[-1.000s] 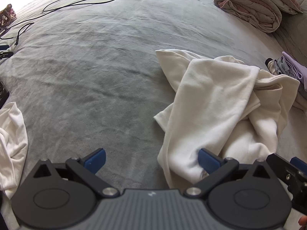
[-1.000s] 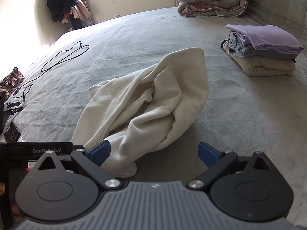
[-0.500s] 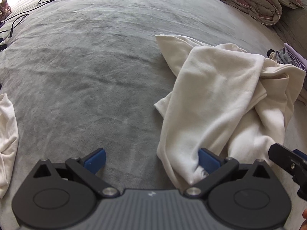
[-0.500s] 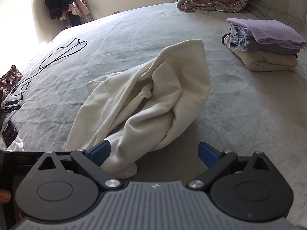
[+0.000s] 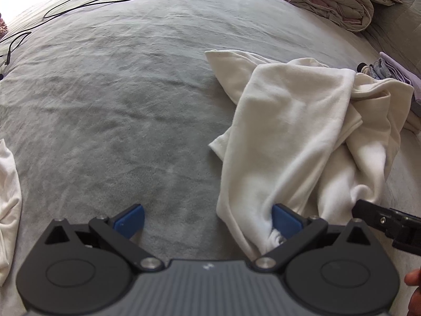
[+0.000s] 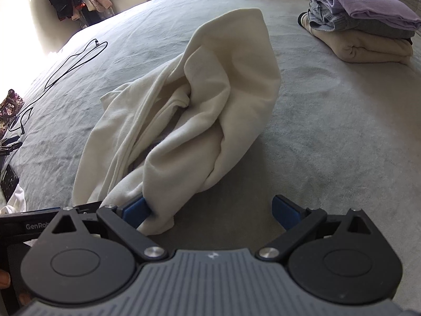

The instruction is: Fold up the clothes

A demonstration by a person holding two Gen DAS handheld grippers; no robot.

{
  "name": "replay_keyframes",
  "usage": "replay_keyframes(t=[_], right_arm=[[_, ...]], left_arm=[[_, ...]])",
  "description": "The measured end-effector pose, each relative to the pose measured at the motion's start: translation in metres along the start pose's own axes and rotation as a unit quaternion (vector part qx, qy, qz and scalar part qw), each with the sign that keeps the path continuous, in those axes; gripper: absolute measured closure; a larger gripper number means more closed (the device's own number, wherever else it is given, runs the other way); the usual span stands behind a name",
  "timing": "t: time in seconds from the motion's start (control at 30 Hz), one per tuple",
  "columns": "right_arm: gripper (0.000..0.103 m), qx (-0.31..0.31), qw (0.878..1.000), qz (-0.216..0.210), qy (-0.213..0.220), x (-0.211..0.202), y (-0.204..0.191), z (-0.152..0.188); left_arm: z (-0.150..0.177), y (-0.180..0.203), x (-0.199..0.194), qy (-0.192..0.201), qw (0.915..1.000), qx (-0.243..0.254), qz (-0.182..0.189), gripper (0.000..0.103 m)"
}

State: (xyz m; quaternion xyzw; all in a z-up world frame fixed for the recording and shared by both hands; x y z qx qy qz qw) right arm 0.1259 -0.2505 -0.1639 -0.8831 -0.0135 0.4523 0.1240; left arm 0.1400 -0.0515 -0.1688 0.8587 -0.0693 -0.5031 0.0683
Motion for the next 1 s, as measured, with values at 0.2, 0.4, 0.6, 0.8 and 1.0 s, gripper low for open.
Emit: replay_keyframes(t=[0.2, 0.4, 0.6, 0.8, 1.0], right_arm=[[0.021, 0.01, 1.0, -0.019, 0.009, -0.009, 0.0, 0.005], [0.048, 0.002, 0.999, -0.036, 0.029, -0.021, -0.013, 0.005], [0.074, -0.006, 0.998, -0.04, 0.046, -0.031, -0.018, 0.002], [0.09, -0.015, 0.997, -0.037, 0.058, -0.038, -0.021, -0.002], [0.094, -0.027, 0.997, -0.031, 0.072, -0.047, -0.023, -0.007]], left_arm=[[-0.002, 0.001, -0.009, 0.009, 0.9995, -0.004, 0.03, 0.03], [-0.001, 0.013, -0.022, 0.027, 0.9974, -0.004, 0.066, 0.075], [-0.006, 0.018, -0.038, 0.057, 0.9956, 0.004, 0.074, 0.097], [-0.01, 0.02, -0.058, 0.08, 0.9932, 0.01, 0.084, 0.097], [-0.013, 0.022, -0.077, 0.104, 0.99, 0.016, 0.094, 0.098]])
Point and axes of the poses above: each gripper's, at about its wrist camera, not at the fingertips, and x roughly the way its jaws point, y to its right, z to its underside, the point moved 8 cm from there along x, roughly the way its jaws point, and after that the axes turned 3 degrees about -x, right-handed, at the moved point
